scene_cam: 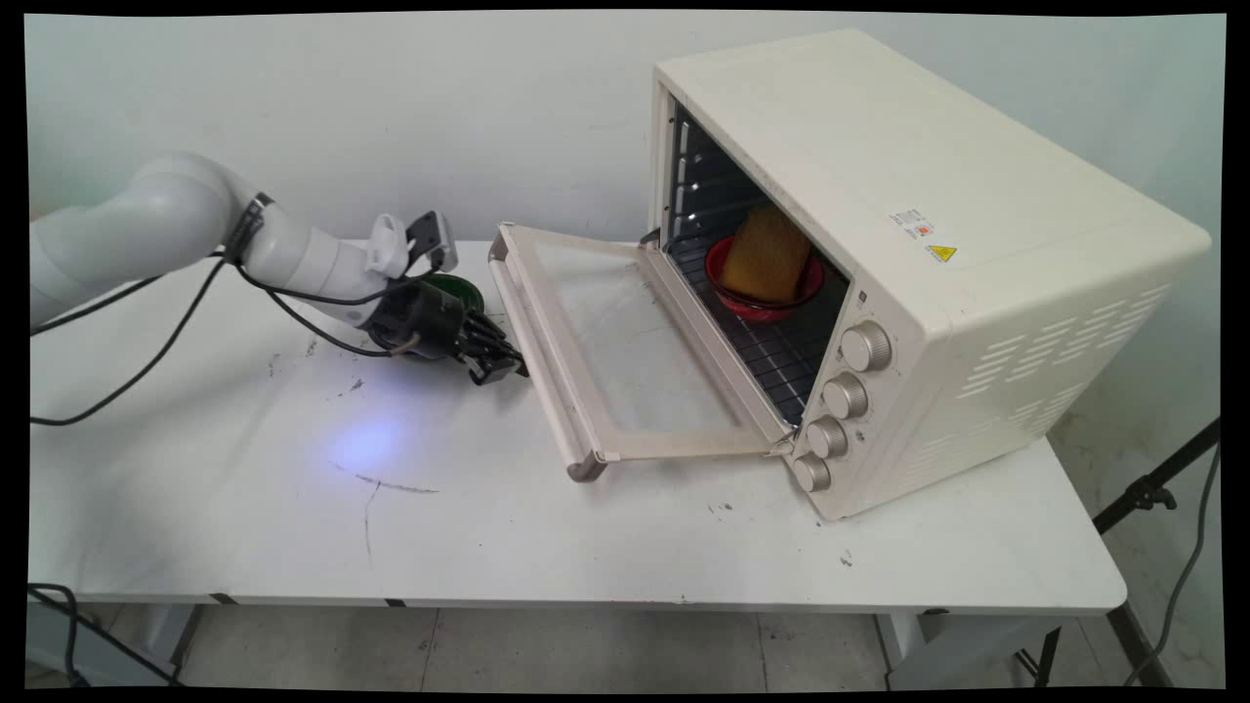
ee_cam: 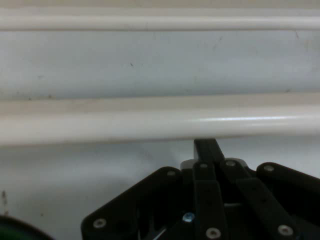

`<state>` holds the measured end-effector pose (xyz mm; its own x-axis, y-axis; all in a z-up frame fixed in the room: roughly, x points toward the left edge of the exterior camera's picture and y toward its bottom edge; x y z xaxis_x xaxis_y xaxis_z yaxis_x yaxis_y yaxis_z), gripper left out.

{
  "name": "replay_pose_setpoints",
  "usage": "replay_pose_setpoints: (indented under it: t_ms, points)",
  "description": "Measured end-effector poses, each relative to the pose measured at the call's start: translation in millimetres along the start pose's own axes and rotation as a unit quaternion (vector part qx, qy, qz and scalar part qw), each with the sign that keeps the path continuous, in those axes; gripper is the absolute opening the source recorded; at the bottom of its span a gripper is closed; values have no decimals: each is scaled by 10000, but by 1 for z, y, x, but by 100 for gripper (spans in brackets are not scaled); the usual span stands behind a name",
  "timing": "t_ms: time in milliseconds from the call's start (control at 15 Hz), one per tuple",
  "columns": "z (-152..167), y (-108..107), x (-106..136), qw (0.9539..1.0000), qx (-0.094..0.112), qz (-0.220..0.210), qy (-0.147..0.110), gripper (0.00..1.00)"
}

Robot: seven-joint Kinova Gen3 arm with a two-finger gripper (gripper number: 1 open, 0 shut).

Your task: Close the oven

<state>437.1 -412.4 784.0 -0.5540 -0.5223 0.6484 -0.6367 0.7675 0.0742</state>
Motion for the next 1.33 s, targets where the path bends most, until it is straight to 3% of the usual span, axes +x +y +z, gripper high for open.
replay_pose_setpoints:
  t_ms: [600,1333]
  points:
    - [25,-2,16,9999,5,124,34,0]
    - [6,-1,61,9989,74,257,393,0]
